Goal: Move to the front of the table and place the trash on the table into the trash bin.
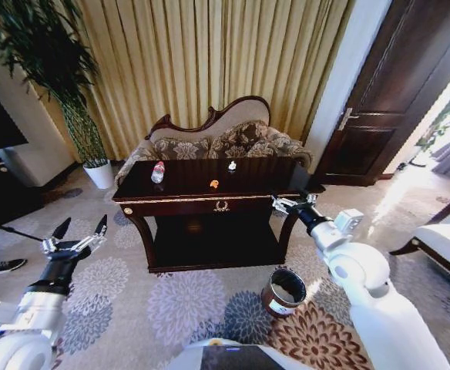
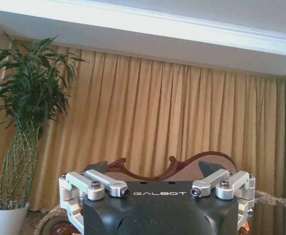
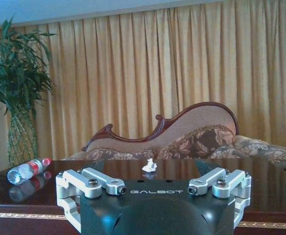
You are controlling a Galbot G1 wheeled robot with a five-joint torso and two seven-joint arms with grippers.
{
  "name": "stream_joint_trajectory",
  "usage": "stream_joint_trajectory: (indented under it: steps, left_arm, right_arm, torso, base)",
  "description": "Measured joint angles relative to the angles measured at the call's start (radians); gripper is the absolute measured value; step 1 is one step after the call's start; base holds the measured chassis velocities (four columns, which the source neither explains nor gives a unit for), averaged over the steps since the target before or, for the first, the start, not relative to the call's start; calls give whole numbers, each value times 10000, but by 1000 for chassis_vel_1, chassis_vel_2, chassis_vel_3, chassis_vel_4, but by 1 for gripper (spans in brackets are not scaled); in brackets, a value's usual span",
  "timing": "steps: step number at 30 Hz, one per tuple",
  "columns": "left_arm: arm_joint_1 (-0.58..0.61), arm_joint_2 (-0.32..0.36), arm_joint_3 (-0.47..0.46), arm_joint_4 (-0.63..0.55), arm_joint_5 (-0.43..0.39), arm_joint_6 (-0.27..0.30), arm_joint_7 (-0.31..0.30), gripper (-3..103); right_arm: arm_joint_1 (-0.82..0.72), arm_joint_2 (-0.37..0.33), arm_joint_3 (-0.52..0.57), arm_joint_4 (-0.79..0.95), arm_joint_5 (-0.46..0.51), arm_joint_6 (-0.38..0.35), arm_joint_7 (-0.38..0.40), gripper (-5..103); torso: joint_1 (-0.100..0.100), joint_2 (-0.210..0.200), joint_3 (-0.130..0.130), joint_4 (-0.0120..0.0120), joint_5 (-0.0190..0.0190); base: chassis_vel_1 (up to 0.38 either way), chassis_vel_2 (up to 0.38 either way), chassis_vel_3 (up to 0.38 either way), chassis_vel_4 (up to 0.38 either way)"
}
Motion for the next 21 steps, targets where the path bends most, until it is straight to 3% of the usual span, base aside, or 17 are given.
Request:
stream_joint_trajectory:
  steps: [11, 21]
  left_arm:
    - [-135, 92, 85, 139, -6, 9, 6, 100]
    - [-131, 65, 78, 190, -13, 11, 22, 100]
  right_arm:
    - [-6, 30, -6, -238, -118, 126, 1, 100]
    - [-10, 11, -105, -127, -114, 129, 0, 100]
  torso:
    - [-1, 2, -1, 0, -2]
    - [6, -4, 4, 2, 0]
  base:
    - [-84, 70, 58, -78]
    - [-216, 216, 210, -225]
